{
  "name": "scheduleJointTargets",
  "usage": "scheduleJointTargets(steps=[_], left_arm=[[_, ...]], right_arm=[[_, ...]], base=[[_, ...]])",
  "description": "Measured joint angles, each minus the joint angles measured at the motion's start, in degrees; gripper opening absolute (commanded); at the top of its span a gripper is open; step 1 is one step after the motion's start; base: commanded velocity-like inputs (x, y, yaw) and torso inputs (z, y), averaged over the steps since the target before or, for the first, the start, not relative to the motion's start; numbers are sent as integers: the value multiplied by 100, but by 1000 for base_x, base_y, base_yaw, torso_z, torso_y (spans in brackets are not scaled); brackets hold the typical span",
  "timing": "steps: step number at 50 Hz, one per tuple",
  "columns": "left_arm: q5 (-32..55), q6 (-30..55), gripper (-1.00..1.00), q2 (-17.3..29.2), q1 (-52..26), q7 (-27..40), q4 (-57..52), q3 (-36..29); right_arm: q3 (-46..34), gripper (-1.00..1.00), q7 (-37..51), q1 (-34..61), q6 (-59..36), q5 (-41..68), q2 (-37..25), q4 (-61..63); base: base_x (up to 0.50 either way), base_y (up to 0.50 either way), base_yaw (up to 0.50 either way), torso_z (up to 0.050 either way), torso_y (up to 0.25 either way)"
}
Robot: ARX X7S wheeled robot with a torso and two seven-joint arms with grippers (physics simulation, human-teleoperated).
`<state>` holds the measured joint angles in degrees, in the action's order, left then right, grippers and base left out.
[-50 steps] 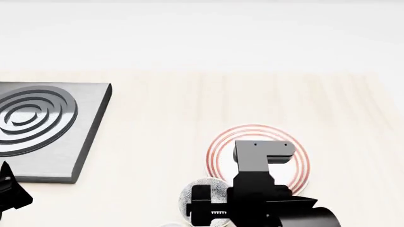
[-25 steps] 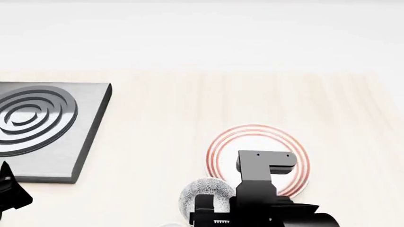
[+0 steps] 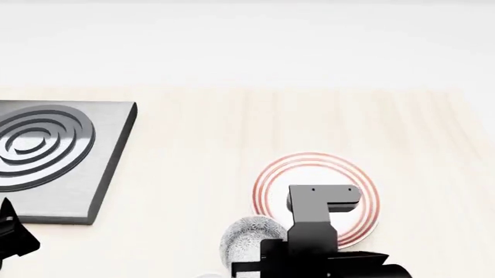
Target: Pick the akita bowl between the plate and the ramekin and place it on the plate.
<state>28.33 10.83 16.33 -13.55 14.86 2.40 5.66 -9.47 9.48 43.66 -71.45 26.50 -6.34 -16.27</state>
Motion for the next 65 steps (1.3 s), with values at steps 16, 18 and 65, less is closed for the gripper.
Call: scheduleJointTargets(steps=[16,18,65], left_arm=[[20,5,100,19,0,26,-10,-25],[22,4,100,21,1,29,-10,-28],[79,-27,100,62,-3,77,16,-88]], right_arm=[[-151,-100,370,84,-292,-10,-64,1017],[-133,-100,431,155,-417,23,-60,1187],[-1,-100,298,2112,726,-357,-144,-1522]], base=[[0,0,0,0,0],[0,0,0,0,0],[0,0,0,0,0]])
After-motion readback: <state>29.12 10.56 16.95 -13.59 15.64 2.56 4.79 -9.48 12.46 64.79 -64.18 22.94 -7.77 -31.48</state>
